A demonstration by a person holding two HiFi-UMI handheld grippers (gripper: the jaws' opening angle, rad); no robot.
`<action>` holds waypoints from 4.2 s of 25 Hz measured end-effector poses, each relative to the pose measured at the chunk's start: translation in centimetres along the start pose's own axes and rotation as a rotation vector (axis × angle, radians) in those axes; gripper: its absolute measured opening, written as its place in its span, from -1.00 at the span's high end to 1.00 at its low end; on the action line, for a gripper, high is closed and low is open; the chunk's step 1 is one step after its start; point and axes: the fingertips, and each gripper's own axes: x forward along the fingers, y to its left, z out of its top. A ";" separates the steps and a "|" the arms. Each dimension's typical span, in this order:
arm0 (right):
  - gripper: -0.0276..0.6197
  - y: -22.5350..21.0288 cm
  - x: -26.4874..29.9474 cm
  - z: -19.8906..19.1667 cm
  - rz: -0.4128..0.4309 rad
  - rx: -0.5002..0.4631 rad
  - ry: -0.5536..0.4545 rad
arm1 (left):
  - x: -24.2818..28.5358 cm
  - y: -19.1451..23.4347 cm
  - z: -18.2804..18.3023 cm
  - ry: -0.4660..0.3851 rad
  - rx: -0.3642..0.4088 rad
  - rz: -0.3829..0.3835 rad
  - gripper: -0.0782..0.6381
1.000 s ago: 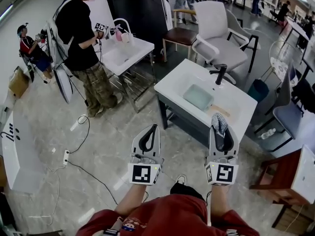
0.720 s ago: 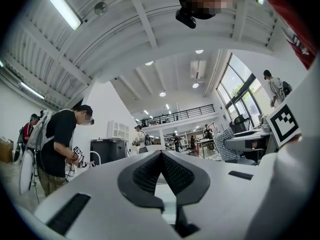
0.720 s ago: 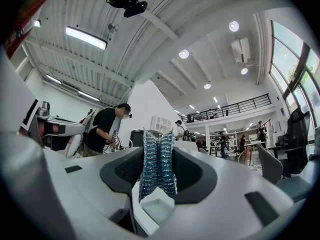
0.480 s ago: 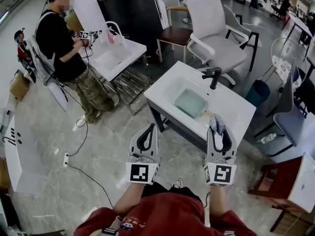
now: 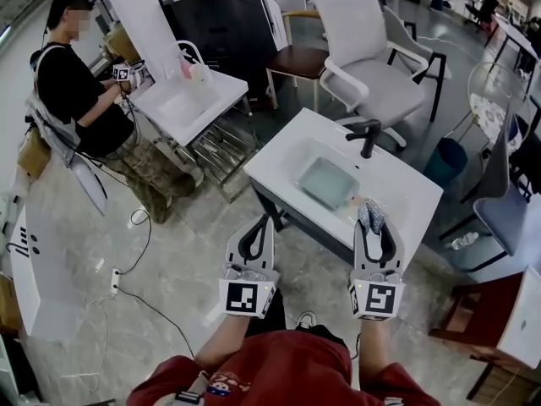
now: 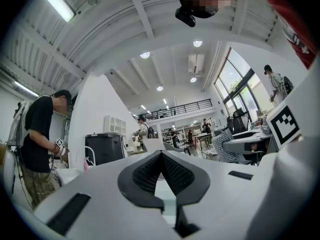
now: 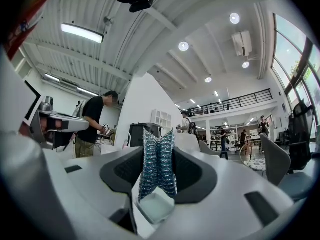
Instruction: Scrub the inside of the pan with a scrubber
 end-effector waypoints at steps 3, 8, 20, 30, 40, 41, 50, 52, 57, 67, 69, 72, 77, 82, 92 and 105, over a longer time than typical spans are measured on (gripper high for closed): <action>0.35 0.2 1.6 -0.4 -0.003 -0.001 0.000 | 1.2 0.7 -1.3 0.048 0.010 -0.022 0.76; 0.35 1.6 5.5 -0.8 0.002 -0.026 0.005 | 3.5 3.4 -2.1 0.039 -0.012 -0.028 0.76; 0.35 5.7 18.4 0.6 -0.068 -0.062 0.010 | 13.5 14.3 -3.5 0.002 -0.047 -0.099 0.76; 0.35 9.0 26.2 -1.2 -0.141 -0.097 0.068 | 20.4 21.5 -6.2 0.001 -0.081 -0.191 0.76; 0.35 5.5 27.0 -2.9 -0.268 -0.111 0.140 | 25.9 19.9 -8.1 0.012 -0.128 -0.304 0.76; 0.35 4.9 27.1 -3.1 -0.277 -0.111 0.144 | 26.5 19.5 -8.3 0.016 -0.131 -0.313 0.76; 0.35 -2.9 27.6 -4.3 -0.355 -0.089 0.154 | 33.0 12.3 -8.1 0.001 -0.120 -0.411 0.76; 0.35 -4.6 27.8 -4.4 -0.359 -0.082 0.157 | 34.5 10.6 -7.7 -0.004 -0.113 -0.422 0.76; 0.35 -8.9 28.0 -5.9 -0.367 -0.065 0.181 | 37.9 7.1 -7.1 -0.022 -0.095 -0.433 0.76; 0.35 -14.0 28.2 -7.5 -0.428 -0.039 0.206 | 42.5 2.3 -6.9 -0.025 -0.079 -0.516 0.76; 0.35 -14.4 28.5 -7.5 -0.449 -0.036 0.205 | 43.2 1.9 -7.2 -0.020 -0.078 -0.539 0.76; 0.35 -14.1 29.1 -7.4 -0.470 -0.039 0.218 | 43.8 1.8 -7.6 -0.015 -0.079 -0.574 0.76; 0.35 -13.4 29.7 -7.6 -0.493 -0.048 0.235 | 44.3 2.3 -8.0 -0.013 -0.096 -0.610 0.76; 0.35 -12.3 30.0 -7.4 -0.507 -0.066 0.249 | 44.0 3.3 -8.4 -0.014 -0.108 -0.626 0.76; 0.35 -9.8 30.9 -8.0 -0.427 -0.066 0.281 | 42.8 3.5 -11.5 0.039 -0.100 -0.645 0.76; 0.35 -2.9 31.5 -13.0 -0.179 -0.039 0.417 | 39.8 5.1 -18.0 0.167 -0.102 -0.623 0.76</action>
